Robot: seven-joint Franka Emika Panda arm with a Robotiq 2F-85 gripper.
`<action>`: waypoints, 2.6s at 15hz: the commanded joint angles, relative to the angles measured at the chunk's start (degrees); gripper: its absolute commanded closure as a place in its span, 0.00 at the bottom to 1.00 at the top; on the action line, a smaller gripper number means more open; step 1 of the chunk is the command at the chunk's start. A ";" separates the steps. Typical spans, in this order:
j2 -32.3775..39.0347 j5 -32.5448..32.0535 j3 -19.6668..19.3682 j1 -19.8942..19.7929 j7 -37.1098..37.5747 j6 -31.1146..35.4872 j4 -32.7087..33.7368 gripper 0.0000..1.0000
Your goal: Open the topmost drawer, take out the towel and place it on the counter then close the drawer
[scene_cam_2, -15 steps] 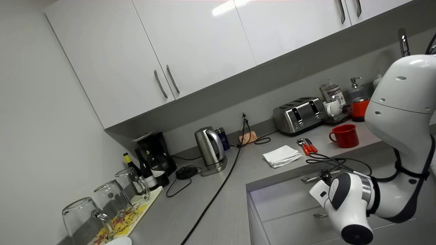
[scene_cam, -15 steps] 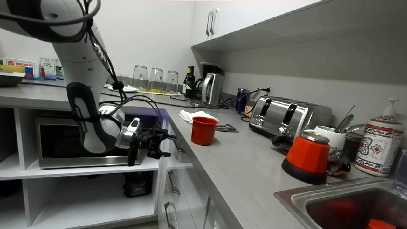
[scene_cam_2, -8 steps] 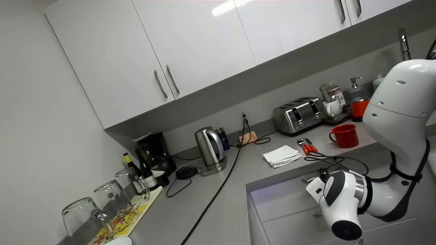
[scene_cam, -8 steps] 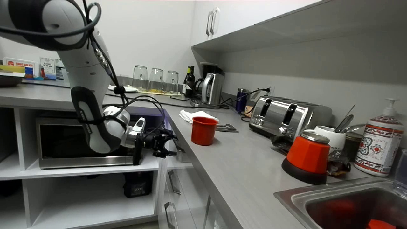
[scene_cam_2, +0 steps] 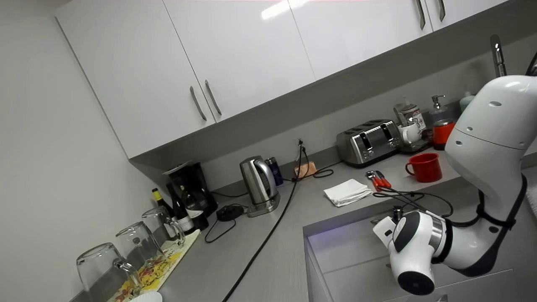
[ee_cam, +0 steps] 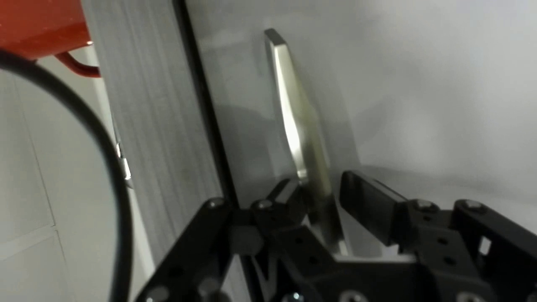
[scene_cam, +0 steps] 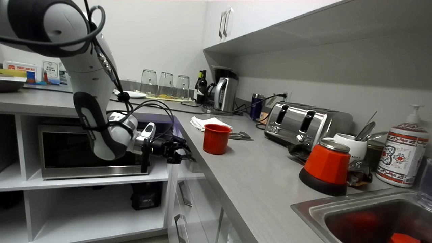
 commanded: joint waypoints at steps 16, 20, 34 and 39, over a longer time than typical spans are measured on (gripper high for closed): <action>-1.72 -3.38 -3.26 6.19 1.43 -3.16 -7.17 0.98; -4.73 -6.76 -2.25 6.96 3.71 -3.48 -13.74 0.98; -15.52 -10.03 7.06 8.35 9.34 -6.45 -33.35 0.98; -16.15 -7.67 11.25 9.55 8.22 -7.34 -33.32 0.98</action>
